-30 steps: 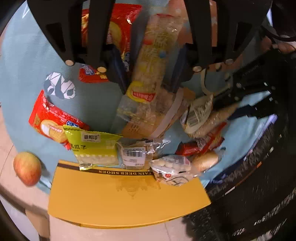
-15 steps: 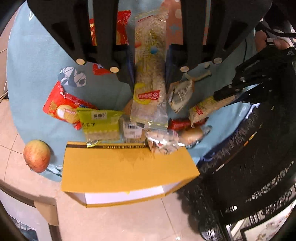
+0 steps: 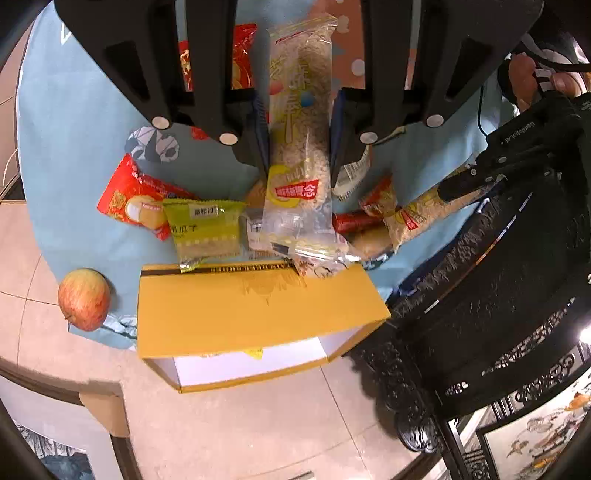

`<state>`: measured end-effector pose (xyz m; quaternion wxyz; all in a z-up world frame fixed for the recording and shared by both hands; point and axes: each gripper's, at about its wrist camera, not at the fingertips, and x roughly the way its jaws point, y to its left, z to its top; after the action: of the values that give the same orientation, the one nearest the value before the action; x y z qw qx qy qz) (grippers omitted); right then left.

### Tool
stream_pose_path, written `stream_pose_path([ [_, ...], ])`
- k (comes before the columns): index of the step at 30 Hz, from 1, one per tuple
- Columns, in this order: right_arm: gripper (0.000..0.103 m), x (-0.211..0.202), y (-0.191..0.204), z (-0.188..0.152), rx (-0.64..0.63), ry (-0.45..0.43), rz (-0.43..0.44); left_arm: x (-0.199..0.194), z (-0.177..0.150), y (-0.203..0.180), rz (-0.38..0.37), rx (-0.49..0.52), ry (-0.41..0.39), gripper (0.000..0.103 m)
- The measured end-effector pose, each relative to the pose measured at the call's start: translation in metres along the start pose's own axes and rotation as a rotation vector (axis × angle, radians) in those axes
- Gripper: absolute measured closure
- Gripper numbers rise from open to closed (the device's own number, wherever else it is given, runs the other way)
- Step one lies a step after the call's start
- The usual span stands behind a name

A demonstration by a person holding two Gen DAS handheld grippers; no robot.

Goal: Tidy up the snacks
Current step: 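Carry both held snacks into the yellow box and open both grippers, then withdraw both grippers from the box back over the snack pile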

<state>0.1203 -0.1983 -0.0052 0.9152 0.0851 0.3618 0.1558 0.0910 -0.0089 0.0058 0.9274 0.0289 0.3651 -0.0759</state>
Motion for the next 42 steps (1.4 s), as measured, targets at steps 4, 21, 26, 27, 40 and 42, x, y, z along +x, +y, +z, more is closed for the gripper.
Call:
stream_pose_path([
  [4, 0.075, -0.009, 0.000, 0.020, 0.010, -0.038, 0.019, -0.008, 0.028, -0.008, 0.014, 0.022, -0.045, 0.079],
  [21, 0.075, 0.046, -0.026, 0.172, 0.051, -0.354, -0.093, 0.068, 0.171, -0.012, 0.107, 0.006, -0.160, 0.079],
  [26, 0.040, 0.090, -0.020, 0.186, -0.102, -0.311, -0.364, 0.110, 0.187, 0.000, 0.144, -0.074, -0.110, 0.043],
  [27, 0.039, 0.088, -0.019, 0.183, -0.118, -0.327, -0.398, 0.113, 0.186, 0.003, 0.165, -0.092, -0.101, 0.029],
  [40, 0.001, -0.011, -0.048, 0.107, 0.060, -0.208, -0.205, 0.049, 0.118, 0.024, 0.127, -0.169, -0.073, 0.013],
  [42, 0.001, -0.020, -0.048, 0.091, 0.074, -0.178, -0.203, 0.038, 0.099, 0.021, 0.134, -0.139, -0.060, 0.011],
])
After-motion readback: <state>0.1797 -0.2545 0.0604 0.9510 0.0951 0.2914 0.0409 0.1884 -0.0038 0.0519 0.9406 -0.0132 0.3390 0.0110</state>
